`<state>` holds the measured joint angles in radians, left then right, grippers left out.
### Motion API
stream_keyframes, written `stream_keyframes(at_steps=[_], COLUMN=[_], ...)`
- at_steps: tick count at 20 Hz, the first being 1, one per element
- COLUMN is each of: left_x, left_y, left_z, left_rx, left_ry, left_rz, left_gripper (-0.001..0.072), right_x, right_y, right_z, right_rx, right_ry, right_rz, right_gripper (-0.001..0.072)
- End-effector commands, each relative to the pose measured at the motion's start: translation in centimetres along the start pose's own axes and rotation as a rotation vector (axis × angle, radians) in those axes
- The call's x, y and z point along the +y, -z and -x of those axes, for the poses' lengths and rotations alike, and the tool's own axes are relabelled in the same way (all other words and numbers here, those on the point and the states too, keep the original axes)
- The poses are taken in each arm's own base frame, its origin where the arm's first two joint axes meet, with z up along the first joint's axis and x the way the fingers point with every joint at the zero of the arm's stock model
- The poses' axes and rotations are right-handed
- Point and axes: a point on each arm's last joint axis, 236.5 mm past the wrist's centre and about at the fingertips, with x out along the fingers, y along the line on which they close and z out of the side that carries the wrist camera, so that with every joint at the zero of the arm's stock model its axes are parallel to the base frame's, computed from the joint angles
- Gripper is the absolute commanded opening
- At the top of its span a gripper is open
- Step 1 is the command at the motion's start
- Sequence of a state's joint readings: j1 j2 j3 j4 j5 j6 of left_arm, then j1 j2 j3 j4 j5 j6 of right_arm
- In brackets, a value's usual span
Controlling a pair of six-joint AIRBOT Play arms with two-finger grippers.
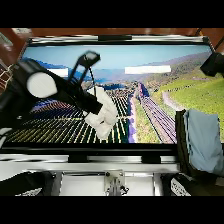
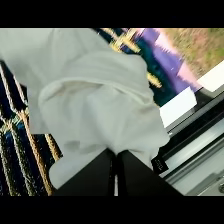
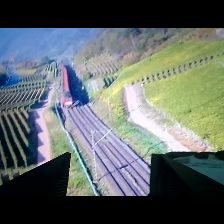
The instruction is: Fold the shirts.
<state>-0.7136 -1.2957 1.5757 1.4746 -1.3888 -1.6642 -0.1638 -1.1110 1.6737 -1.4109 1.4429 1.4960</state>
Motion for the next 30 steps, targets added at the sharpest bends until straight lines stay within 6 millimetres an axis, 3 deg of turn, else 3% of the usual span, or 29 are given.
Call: stream_keyframes(at_steps=[1,2,4,6,9,11,13,14,16,18,20,22,23,26,27,30], left_x=[2.1,2.9,5.7,10.1,15.5,15.9,14.1,13.0,10.6,9.1,8.1,7.4,7.0,5.9,5.9,6.3], left_y=[2.8,2.5,1.9,2.7,7.3,10.9,14.6,15.5,15.2,13.6,13.0,13.8,14.1,14.9,14.9,14.8], left_z=[-5.8,-6.0,-3.7,-0.2,2.5,0.9,-3.2,-5.4,-9.4,-11.9,-13.4,-14.6,-15.2,-16.1,-16.1,-16.0], left_rx=[0.056,0.049,0.053,0.098,0.2,0.256,0.292,0.283,0.208,0.115,0.106,0.145,0.163,0.201,0.199,0.189], left_ry=[-0.081,-0.09,-0.124,-0.199,-0.258,-0.203,-0.079,-0.01,0.127,0.234,0.278,0.282,0.286,0.295,0.295,0.296], left_rz=[0.101,0.143,0.195,0.219,0.36,0.429,0.528,0.585,0.716,0.805,0.8,0.766,0.736,0.686,0.678,0.652], left_gripper=[0.0309,0.0711,0.0708,0.0708,0.0708,0.0708,0.0708,0.0708,0.0708,0.0708,0.0708,0.0706,0.0688,0.0374,0.0365,0.0059], right_x=[2.5,2.8,2.7,2.3,2.4,4.7,8.0,9.3,10.6,12.1,14.1,16.4,17.9,22.2,23.2,24.7], right_y=[4.2,5.1,6.8,7.9,9.1,9.8,11.5,12.8,16.3,19.3,20.5,20.3,19.9,20.3,20.9,22.4], right_z=[-3.0,-4.1,-5.9,-6.8,-8.2,-9.3,-10.4,-11.0,-12.8,-14.7,-16.7,-18.7,-19.4,-21.0,-21.4,-22.4], right_rx=[0.164,0.201,0.288,0.348,0.425,0.466,0.537,0.584,0.685,0.743,0.741,0.697,0.665,0.614,0.618,0.64], right_ry=[-0.139,-0.161,-0.172,-0.169,-0.191,-0.307,-0.477,-0.533,-0.54,-0.527,-0.527,-0.539,-0.562,-0.602,-0.604,-0.604], right_rz=[-0.01,-0.024,-0.026,-0.01,-0.017,-0.027,-0.076,-0.104,-0.104,-0.082,-0.069,-0.064,-0.063,-0.033,-0.015,0.006], right_gripper=[0.0649,0.0649,0.0649,0.0649,0.0649,0.0649,0.0649,0.0649,0.0649,0.0649,0.0649,0.0649,0.0649,0.0649,0.0649,0.0649])
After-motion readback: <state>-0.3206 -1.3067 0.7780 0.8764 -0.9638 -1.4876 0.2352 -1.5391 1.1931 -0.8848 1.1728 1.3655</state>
